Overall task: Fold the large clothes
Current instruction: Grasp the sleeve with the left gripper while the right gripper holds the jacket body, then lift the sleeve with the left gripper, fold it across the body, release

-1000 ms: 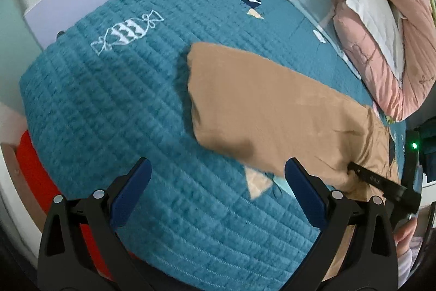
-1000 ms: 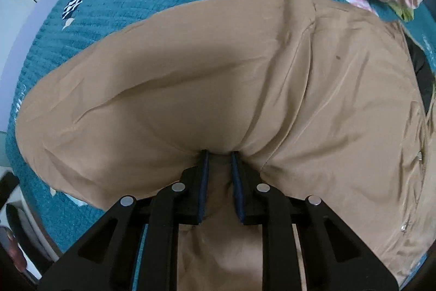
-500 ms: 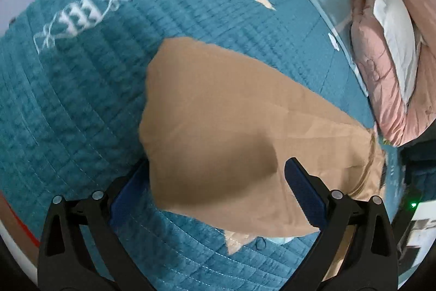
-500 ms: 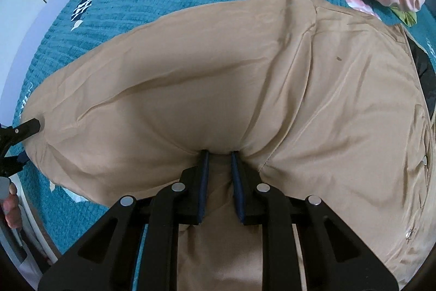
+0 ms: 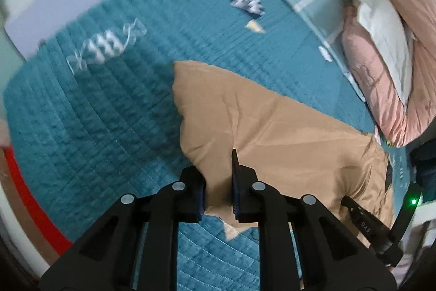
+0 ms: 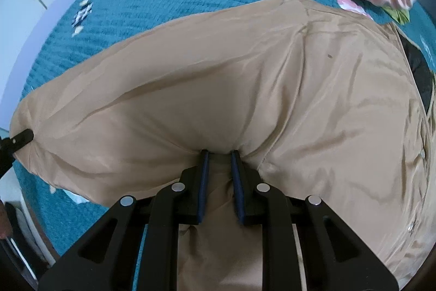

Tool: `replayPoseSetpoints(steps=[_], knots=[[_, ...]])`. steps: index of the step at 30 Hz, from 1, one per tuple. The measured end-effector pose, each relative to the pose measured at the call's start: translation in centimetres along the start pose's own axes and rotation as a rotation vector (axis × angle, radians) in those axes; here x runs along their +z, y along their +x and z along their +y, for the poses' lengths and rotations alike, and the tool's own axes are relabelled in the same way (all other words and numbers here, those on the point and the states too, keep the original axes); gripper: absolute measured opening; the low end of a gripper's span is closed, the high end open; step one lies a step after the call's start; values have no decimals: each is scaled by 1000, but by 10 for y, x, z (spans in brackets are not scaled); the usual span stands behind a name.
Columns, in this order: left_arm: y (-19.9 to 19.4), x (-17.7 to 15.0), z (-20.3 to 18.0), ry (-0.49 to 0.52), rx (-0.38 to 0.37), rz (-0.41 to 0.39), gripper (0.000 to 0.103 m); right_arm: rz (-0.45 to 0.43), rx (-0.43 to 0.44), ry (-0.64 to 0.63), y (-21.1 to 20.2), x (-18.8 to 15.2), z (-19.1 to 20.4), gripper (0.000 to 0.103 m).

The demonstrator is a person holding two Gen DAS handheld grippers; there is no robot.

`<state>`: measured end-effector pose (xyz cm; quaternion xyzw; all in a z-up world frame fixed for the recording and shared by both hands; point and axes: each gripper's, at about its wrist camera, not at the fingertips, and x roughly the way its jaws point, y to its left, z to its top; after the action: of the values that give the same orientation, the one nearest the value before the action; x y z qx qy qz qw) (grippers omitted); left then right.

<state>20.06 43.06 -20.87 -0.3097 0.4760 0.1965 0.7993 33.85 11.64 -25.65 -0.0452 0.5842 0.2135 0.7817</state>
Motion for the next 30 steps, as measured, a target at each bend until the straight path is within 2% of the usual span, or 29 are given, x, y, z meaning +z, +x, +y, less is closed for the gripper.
replayPoseSetpoints(steps=[6, 9, 11, 16, 20, 24, 27, 30], knots=[[-40, -1, -55, 119, 2, -73, 15, -61, 46, 21, -39, -16, -19, 14], [-61, -7, -86, 177, -17, -102, 15, -111, 37, 17, -69, -27, -39, 14], [-72, -11, -111, 216, -25, -120, 15, -135, 29, 28, -89, -41, -63, 14], [-95, -31, -172, 324, -32, -133, 15, -194, -64, 74, -124, -75, -129, 17], [-105, -54, -232, 421, -37, -141, 15, -246, -140, 165, -147, -111, -197, 17], [-104, -88, -305, 542, -23, -140, 15, -293, -147, 342, -160, -152, -277, 17], [-99, -124, -363, 630, -36, -125, 15, -248, -145, 444, -160, -160, -324, 18], [-91, -167, -422, 730, -76, -114, 15, -307, -92, 545, -175, -165, -367, 18]])
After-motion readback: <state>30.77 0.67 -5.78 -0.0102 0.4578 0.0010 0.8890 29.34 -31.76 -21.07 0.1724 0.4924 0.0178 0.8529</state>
